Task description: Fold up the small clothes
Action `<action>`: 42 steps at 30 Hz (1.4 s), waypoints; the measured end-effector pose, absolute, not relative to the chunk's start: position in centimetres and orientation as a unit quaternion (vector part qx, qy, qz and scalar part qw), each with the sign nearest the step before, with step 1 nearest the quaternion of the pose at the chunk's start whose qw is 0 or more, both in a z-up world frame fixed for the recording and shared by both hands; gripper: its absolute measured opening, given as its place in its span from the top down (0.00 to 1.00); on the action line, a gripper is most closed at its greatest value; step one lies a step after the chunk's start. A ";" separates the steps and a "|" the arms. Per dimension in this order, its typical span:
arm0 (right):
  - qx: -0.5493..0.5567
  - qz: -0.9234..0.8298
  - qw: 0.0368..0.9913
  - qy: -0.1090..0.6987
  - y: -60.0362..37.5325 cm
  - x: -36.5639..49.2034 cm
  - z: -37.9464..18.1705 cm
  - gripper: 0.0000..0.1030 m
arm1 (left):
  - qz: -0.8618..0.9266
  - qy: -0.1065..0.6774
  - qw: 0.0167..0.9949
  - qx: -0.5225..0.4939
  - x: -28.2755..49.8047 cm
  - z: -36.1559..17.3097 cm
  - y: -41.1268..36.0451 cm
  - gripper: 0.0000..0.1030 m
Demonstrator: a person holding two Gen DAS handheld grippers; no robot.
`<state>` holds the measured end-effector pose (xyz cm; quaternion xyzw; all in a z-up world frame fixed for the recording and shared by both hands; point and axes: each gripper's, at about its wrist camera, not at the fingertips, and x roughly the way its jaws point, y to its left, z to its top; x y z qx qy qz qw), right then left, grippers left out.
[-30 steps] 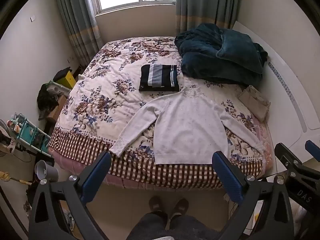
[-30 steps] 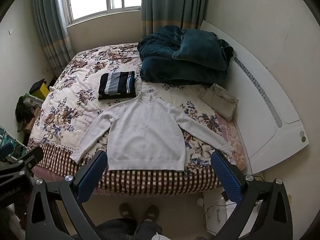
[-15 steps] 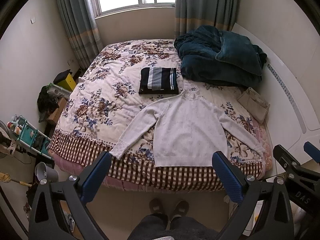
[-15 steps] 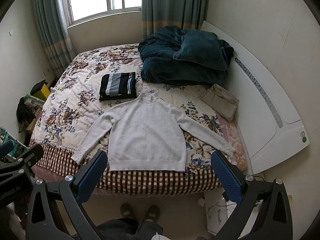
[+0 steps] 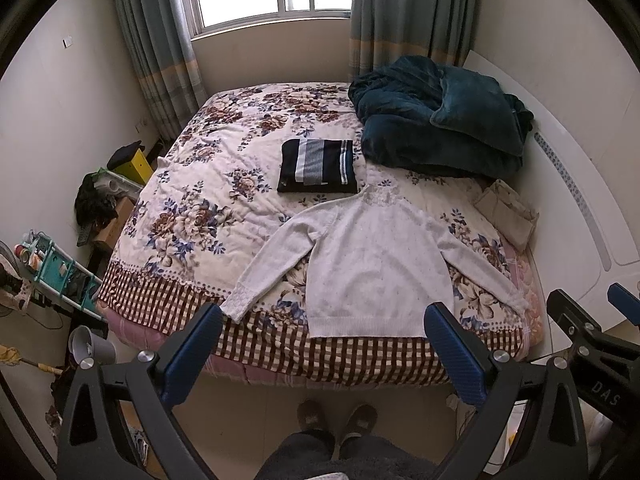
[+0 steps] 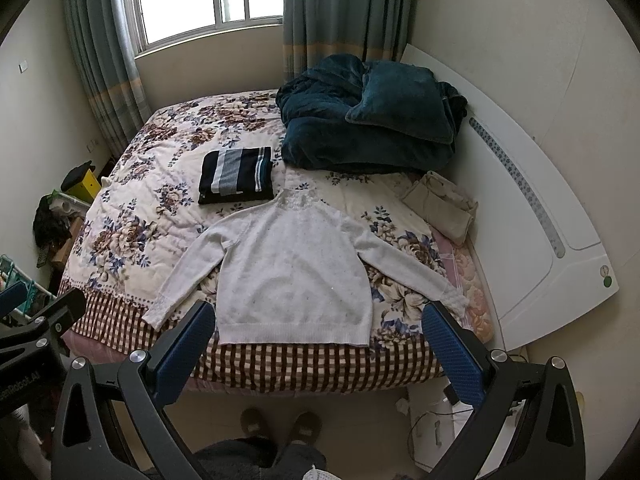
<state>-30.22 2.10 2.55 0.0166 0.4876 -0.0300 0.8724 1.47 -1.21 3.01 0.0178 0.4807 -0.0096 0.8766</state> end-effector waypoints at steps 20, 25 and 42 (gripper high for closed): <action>0.016 -0.028 0.876 0.482 2.5 -30.2 3.2 0.00 | -0.010 0.477 0.879 0.017 1.9 3.6 -1.1 0.00; 0.016 -0.027 0.877 0.480 2.6 -30.1 3.5 0.00 | -0.013 0.476 0.879 0.015 2.1 3.9 -0.9 0.00; 0.014 -0.024 0.878 0.478 2.6 -30.3 4.0 0.00 | -0.012 0.472 0.881 0.014 1.9 4.0 -0.9 0.00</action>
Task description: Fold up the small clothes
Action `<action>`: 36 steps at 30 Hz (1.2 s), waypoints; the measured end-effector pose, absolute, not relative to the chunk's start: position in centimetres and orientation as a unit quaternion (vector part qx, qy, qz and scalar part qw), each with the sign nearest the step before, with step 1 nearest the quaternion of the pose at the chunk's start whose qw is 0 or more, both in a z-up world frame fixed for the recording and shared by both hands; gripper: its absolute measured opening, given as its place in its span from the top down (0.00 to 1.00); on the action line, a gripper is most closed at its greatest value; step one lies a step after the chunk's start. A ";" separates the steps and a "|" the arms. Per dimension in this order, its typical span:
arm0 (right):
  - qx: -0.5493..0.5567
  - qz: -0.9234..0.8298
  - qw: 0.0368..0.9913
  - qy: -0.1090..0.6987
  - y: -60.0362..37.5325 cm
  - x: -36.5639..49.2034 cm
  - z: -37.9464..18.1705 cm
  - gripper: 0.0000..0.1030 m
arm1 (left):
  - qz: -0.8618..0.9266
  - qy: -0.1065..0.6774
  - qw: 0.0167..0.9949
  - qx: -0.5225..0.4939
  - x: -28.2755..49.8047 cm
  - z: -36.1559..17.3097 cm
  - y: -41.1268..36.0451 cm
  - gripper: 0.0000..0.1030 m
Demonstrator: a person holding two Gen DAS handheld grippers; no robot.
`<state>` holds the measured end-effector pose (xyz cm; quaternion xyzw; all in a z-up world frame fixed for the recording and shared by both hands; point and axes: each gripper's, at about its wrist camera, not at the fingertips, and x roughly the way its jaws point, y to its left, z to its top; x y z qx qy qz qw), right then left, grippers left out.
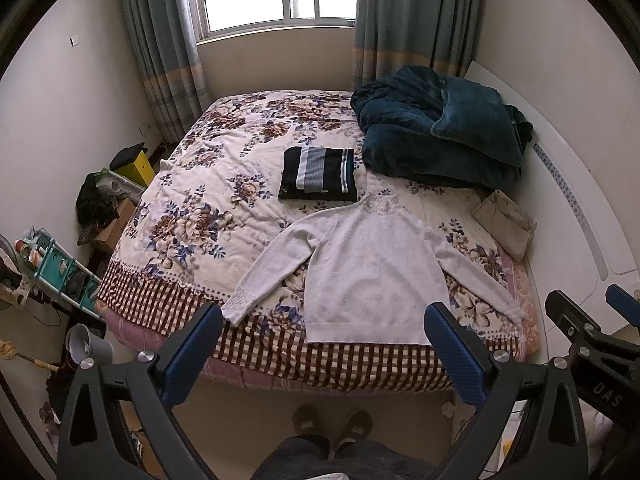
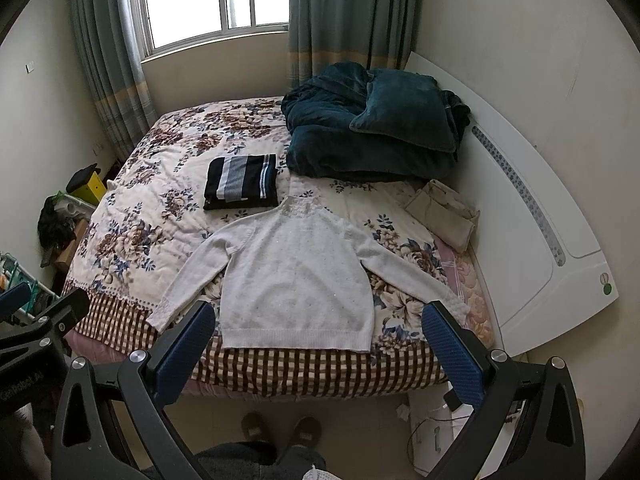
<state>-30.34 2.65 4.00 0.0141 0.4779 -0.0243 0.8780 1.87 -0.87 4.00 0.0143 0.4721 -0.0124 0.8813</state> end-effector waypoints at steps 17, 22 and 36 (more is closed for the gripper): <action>0.020 -0.013 0.873 0.486 0.6 -27.9 2.1 0.00 | 0.028 0.460 0.887 0.012 5.3 3.3 -2.0 0.00; 0.029 -0.029 0.865 0.500 -1.5 -24.5 -1.6 0.00 | 0.041 0.466 0.884 0.017 8.0 -0.9 -3.4 0.00; 0.097 -0.156 0.810 0.557 -10.7 -12.1 -19.3 0.00 | -0.015 0.528 0.846 0.069 22.6 -15.3 -9.0 0.00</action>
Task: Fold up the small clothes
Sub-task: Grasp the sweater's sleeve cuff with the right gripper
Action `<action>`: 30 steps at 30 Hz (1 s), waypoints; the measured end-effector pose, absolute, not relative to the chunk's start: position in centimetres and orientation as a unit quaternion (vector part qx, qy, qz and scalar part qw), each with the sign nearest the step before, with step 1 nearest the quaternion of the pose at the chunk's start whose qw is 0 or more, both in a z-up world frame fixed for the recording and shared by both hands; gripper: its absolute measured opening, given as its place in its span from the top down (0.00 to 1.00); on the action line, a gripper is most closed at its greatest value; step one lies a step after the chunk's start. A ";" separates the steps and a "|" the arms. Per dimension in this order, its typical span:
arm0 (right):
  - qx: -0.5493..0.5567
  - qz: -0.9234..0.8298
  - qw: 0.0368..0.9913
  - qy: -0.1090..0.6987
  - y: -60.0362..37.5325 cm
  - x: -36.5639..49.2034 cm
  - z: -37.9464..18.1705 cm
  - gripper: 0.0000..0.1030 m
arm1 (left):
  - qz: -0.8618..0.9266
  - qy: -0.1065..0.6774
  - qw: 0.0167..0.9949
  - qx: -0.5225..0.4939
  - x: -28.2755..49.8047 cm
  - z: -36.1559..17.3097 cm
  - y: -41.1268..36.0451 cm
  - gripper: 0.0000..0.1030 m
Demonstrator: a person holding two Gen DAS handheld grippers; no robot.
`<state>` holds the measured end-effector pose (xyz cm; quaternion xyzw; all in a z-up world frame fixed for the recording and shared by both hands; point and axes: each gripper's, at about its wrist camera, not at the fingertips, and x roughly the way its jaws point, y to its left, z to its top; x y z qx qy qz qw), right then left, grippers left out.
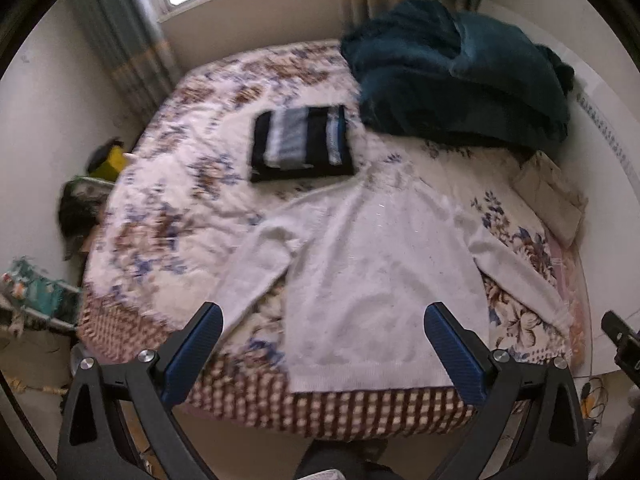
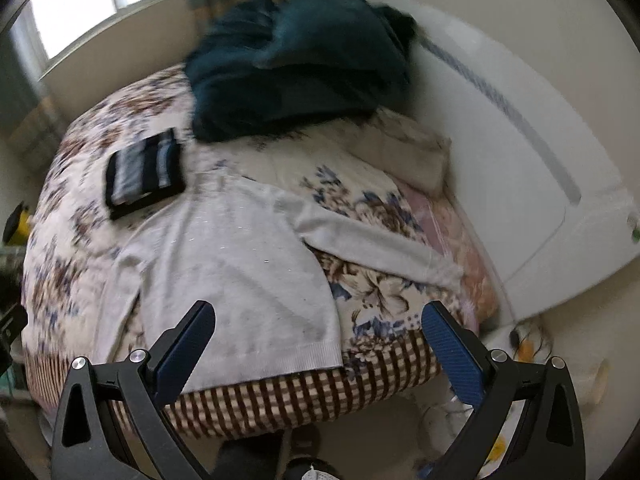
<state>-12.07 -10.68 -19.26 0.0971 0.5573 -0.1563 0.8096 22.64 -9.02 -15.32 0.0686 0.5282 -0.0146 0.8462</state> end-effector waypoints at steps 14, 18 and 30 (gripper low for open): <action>0.370 -0.335 0.656 0.566 -29.0 -12.9 -47.8 0.00 | -0.044 0.630 0.766 0.120 32.0 -39.7 -16.6 0.00; 0.432 -0.390 0.620 0.526 -34.7 -15.7 -55.7 0.00 | -0.020 0.660 0.737 0.143 33.5 -48.3 -17.5 0.00; 0.567 -0.501 0.549 0.355 -47.6 -18.9 -71.2 0.32 | 0.030 0.683 0.726 0.077 35.2 -56.7 -15.8 0.00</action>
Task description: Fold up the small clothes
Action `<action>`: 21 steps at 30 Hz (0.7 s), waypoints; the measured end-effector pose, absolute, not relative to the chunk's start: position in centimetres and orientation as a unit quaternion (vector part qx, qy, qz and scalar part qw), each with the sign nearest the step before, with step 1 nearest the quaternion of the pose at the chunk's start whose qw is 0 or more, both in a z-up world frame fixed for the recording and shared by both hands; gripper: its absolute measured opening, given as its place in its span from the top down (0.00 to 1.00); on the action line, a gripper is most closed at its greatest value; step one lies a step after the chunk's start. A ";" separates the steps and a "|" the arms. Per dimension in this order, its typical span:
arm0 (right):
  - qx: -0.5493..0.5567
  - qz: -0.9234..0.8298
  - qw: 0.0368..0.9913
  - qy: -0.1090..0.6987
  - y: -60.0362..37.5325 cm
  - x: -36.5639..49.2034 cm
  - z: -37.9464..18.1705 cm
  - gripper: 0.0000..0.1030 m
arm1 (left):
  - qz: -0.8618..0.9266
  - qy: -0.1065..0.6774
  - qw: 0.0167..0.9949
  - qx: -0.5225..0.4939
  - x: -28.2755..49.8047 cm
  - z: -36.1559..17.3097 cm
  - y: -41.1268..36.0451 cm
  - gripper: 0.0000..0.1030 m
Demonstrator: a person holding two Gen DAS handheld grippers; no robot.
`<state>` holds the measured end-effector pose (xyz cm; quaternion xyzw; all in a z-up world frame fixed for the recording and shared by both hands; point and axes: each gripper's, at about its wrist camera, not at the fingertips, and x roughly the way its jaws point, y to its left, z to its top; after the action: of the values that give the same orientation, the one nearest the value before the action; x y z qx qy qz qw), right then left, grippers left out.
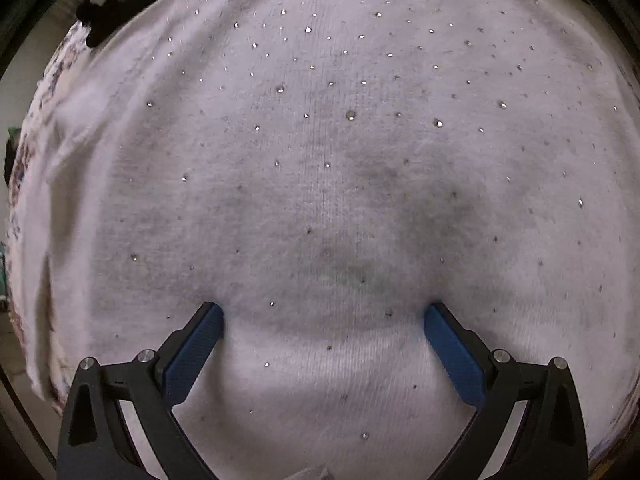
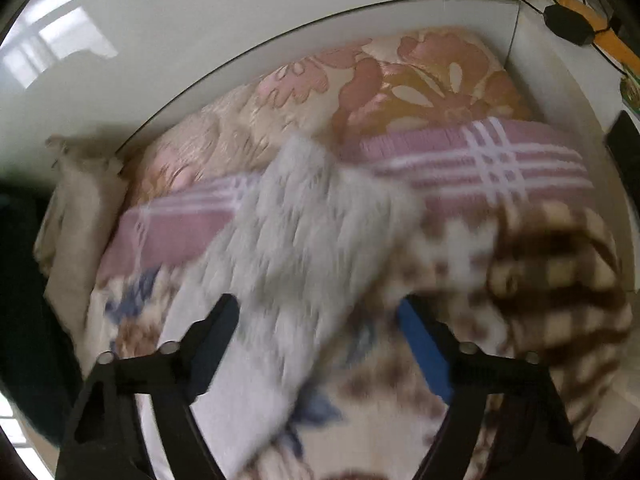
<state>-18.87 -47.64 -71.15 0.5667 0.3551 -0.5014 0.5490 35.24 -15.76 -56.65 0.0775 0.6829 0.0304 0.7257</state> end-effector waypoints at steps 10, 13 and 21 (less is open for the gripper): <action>0.391 -0.503 0.657 0.404 -47.4 -10.3 -65.3 0.90 | 0.021 0.666 0.743 0.051 33.5 -56.0 -13.2 0.00; 0.327 -0.435 0.725 0.422 -43.2 -4.8 -61.4 0.91 | 0.016 0.671 0.740 0.036 33.8 -55.5 -12.6 0.00; 0.202 -0.198 0.847 0.450 -22.6 8.7 -53.6 0.91 | 0.049 0.653 0.752 -0.073 31.6 -50.2 -2.5 0.00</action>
<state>8.73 -22.56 -53.58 0.2021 0.4502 -0.1983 0.8469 31.62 -2.54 -50.24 -0.0734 0.6532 0.0489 0.7521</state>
